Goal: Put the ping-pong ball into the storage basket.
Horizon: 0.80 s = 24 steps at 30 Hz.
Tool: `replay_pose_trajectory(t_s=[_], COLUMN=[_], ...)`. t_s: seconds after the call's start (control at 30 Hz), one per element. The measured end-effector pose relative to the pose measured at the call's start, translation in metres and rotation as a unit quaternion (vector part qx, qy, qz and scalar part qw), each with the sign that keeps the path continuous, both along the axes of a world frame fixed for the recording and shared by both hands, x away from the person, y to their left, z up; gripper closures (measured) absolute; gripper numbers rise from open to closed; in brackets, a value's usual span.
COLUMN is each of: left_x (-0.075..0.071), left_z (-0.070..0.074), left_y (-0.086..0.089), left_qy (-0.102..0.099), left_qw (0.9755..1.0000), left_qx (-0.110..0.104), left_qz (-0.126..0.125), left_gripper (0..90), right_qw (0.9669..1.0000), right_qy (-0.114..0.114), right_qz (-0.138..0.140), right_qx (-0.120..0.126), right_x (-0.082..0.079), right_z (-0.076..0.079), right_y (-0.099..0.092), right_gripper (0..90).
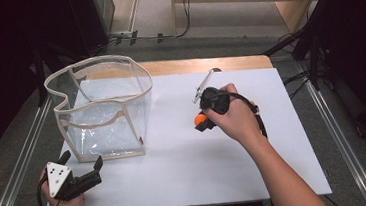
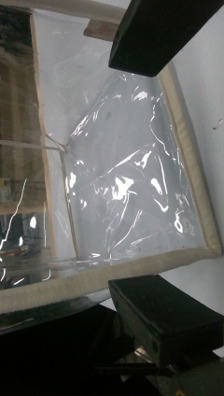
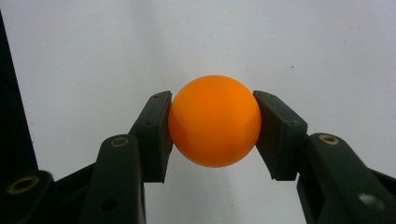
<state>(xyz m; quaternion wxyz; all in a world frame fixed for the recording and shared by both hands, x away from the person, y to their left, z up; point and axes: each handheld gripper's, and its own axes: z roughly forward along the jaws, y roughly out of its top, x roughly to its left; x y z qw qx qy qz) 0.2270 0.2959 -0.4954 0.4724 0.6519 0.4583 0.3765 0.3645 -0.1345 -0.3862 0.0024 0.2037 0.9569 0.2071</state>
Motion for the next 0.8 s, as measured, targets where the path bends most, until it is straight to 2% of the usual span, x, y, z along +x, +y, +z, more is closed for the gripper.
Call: replay_pose_trajectory(t_s=[0.8], left_x=[0.000], left_z=[0.000], left_y=[0.000], left_qy=[0.000], left_qw=[1.0000], left_qx=[0.000], left_qz=[-0.001], left_gripper=[0.0], right_qw=[0.9998], right_qy=[-0.004], right_qz=[0.019], right_qx=[-0.004], right_x=[0.012], right_z=[0.018], right_y=[0.018], right_gripper=[48.3])
